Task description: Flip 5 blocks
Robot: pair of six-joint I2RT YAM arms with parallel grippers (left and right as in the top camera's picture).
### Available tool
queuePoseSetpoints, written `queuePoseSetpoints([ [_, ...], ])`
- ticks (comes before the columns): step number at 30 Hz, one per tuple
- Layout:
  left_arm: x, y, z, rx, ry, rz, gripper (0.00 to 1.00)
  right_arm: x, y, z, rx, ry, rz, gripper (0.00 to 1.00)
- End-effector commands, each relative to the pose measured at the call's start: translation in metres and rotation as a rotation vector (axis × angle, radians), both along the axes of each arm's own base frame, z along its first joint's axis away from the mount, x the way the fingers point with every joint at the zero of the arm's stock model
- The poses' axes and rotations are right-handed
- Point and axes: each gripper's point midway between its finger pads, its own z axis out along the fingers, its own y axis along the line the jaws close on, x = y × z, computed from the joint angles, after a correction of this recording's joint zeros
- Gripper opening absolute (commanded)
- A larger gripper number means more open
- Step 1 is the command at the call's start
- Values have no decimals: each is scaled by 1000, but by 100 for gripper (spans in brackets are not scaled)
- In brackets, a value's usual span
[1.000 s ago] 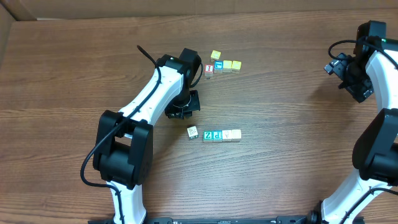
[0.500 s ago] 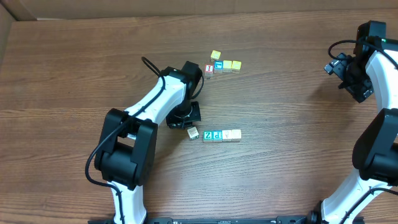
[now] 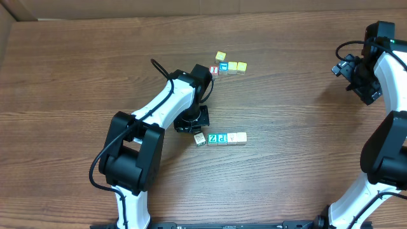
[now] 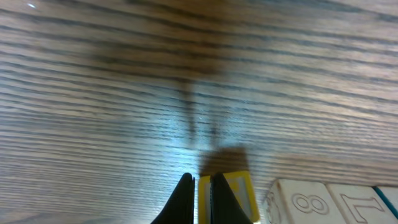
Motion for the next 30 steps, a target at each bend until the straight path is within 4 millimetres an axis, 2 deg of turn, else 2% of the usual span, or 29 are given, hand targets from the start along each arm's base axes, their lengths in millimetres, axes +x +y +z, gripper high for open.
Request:
queuePoseSetpoints([
  [1,8,11,7,50,-43,-18,4,4,-3,16,-21,-40,1,100],
  [7,17,27,18,74,-45,17,4,4,-3,16,-21,-40,2,100],
  [13,-3,36,20,78,51,3,4,4,-3,16,-21,-40,1,100],
  [22,-20,22,7,48,90,-27,4,4,-3,16,-21,-40,2,100],
  [30,-16,16,6,32,68,-34,4,4,-3,16,-21,-40,1,100],
])
